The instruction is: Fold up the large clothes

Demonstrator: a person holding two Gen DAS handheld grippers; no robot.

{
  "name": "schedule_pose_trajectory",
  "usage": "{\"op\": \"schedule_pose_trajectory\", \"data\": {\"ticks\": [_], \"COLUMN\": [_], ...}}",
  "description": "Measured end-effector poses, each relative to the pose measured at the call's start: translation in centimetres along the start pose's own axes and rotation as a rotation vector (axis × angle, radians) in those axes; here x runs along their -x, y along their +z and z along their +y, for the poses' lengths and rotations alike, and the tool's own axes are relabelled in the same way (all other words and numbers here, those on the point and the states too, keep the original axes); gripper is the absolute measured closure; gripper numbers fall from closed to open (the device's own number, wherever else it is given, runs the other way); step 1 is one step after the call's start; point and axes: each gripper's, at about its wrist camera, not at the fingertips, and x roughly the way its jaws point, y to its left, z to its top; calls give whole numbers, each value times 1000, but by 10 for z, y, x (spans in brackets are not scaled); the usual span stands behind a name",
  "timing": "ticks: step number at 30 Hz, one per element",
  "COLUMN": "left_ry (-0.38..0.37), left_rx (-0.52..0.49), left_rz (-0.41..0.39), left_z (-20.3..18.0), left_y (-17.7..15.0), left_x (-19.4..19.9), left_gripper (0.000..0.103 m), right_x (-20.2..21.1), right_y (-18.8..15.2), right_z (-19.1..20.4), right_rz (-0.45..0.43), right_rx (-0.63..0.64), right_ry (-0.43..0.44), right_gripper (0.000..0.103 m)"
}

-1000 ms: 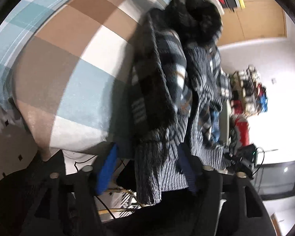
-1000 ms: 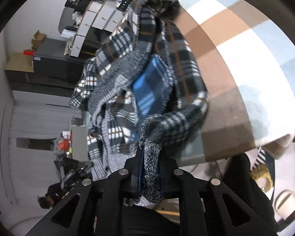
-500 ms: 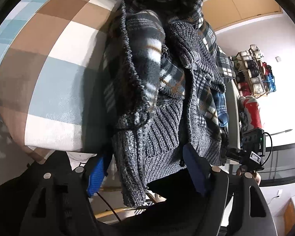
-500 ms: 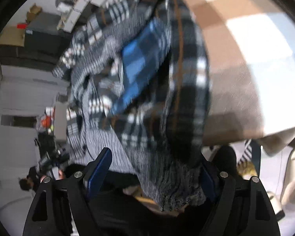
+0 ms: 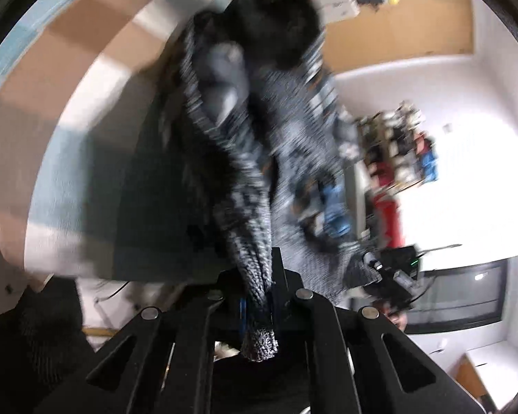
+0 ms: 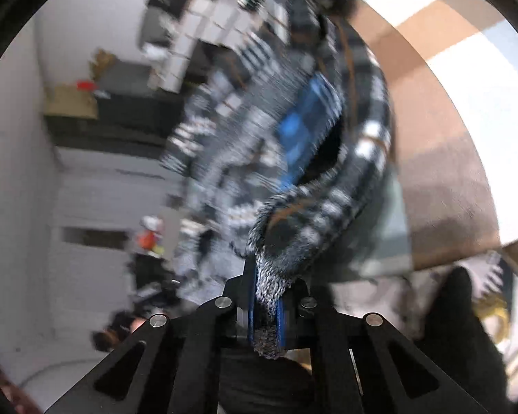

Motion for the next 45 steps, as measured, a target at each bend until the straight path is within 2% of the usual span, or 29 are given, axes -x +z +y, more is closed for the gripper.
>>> {"op": "schedule_pose_trajectory", "data": {"ticks": [3,6,8,10,15,20,24,29,31,33,35,38,40,41,42,43,44,45], "left_ry": [-110,-179,-192,-180,-91,14,97,144,149,112,71,81,90,87,80,78,82,107], "left_rx": [36,51,48,37,-56,-120,-88,-28,-13,45,87,84,91,106,124,134,138,138], "left_rz": [-51,-131,-163,-181,-210,-224,-242,-248,-246,-237,-221,-213,-200,-195,-187,-185,-196,-244], "left_z": [-8,-17,-26,-39,-85,-107,-87,-53,-47,-35,-34,-48,-54,-55,-56,-57,-59,-62], "left_y": [22,49,66,82,124,164,196,228,236,242,245,248,247,249,250,251,251,249], "left_x": [13,20,18,12,-4,-22,-37,-56,-62,-62,-55,-45,-40,-39,-38,-36,-33,-22], "left_gripper": [98,98,98,98,98,98,98,98,98,97,97,97,96,96,93,85,79,55], "right_x": [20,27,27,25,22,15,-8,-40,-49,-54,-54,-52,-50,-48,-45,-38,-30,-21], "right_y": [12,31,47,66,115,174,215,259,269,280,286,293,298,300,300,299,298,296], "right_z": [10,15,22,31,59,59,38,5,-5,-11,-14,-7,-6,-5,-5,-4,0,4], "right_rz": [-98,-164,-199,-221,-275,-342,-357,-353,-357,-352,-370,-355,-353,-360,-379,-426,-481,-534], "right_rx": [-2,-27,-37,-36,-19,-61,-169,-267,-281,-281,-304,-313,-347,-365,-381,-389,-383,-361], "right_ry": [59,116,143,141,83,32,10,-14,-23,-9,39,91,136,164,199,223,216,188], "right_gripper": [95,95,95,95,95,95,95,95,94,94,94,93,88,74,50,36,17,8]}}
